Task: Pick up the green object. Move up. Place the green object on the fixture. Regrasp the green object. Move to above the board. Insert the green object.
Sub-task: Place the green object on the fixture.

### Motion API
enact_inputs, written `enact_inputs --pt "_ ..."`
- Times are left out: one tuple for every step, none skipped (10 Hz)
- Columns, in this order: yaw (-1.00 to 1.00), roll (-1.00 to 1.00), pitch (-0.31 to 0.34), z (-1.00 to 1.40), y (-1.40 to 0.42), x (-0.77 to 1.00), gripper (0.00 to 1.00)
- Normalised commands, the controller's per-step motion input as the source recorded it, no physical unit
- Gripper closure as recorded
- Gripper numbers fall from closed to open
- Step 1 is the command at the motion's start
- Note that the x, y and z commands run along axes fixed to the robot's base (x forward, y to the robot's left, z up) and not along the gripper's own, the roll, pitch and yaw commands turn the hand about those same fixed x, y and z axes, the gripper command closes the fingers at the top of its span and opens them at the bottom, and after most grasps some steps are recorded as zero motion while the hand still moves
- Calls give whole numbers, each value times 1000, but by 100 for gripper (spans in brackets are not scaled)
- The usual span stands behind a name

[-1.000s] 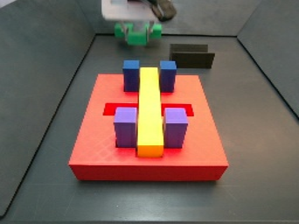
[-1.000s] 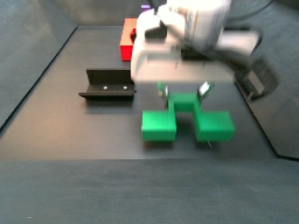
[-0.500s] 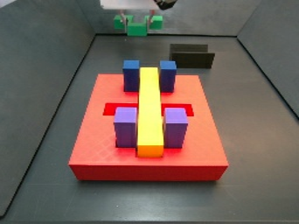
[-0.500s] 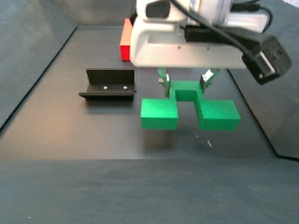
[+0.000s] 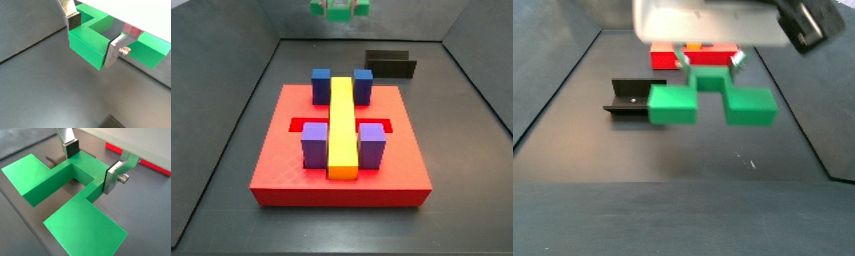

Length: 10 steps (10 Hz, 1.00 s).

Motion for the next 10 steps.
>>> enact_inputs --pt "0 -183 -11 611 -91 506 100" --pt "0 -57 0 600 -194 486 100" --pt "-17 -66 0 554 -211 443 100" --pt "-71 -271 -114 437 -103 443 100" --pt "-143 -377 -229 326 -43 451 100" --pt "-194 -420 -303 214 0 526 100" --pt "-237 -443 -297 131 0 546 100" --pt "-134 -420 -260 51 0 354 100" --pt "0 -557 -320 17 0 277 100" --pt "-3 -554 -386 23 -31 257 100"
